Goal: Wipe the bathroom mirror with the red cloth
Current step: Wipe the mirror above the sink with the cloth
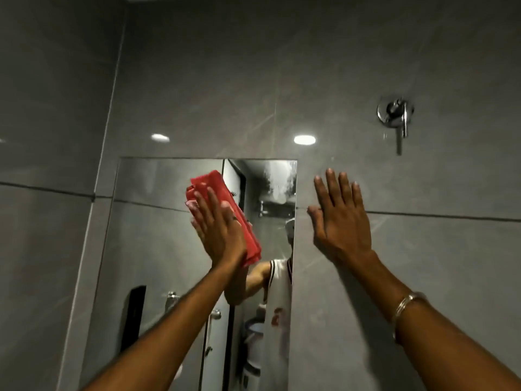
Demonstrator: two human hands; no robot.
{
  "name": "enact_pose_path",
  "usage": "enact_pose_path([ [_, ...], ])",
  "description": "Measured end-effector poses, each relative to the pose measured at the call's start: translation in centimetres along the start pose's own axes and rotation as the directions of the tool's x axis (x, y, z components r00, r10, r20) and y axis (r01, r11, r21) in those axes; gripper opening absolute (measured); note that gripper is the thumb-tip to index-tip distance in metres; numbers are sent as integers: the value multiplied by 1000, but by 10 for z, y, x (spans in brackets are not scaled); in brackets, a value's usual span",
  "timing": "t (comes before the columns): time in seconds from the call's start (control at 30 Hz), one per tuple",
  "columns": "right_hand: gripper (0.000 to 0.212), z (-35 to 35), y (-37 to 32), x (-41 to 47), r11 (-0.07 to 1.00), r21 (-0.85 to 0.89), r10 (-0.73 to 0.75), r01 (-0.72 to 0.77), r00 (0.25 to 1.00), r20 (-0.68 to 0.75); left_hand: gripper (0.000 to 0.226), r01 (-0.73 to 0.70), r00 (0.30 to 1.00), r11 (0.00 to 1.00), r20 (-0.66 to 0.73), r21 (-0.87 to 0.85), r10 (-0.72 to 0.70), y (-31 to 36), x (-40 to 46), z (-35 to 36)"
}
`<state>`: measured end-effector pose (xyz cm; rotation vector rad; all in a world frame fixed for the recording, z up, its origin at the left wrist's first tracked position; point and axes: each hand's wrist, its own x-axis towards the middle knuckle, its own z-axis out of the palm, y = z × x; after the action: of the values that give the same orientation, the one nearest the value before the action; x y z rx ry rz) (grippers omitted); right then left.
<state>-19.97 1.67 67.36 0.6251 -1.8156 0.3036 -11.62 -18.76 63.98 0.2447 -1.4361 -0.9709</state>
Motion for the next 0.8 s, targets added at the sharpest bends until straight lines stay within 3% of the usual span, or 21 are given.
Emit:
enact_pose_path([
  [0.03,71,7,3,-1,1000,-16,-19,18,999,-36,62,-90,995,976,-19,199,95,-6,6,9],
  [0.07,71,11,5,0,999,-20,-29,27,997,-68,66,-141,988,952,-19,270,152,-7,11,14],
  [0.17,70,25,11,2,999,-18,-44,42,991,-124,72,-314,946,865,53,391,320,-4,14,23],
  [0.27,69,28,12,2,998,-32,-58,54,988,-144,71,-393,917,801,126,451,379,24,29,34],
  [0.47,68,30,11,2,996,-72,-52,42,988,-147,73,-541,839,714,223,444,496,64,50,70],
  [0.7,66,26,12,-1,997,-65,-40,31,990,-137,70,-735,678,600,327,316,658,19,2,68],
  [0.8,67,25,11,-5,998,-60,-32,24,991,-133,69,-713,701,622,312,323,642,1,7,56],
])
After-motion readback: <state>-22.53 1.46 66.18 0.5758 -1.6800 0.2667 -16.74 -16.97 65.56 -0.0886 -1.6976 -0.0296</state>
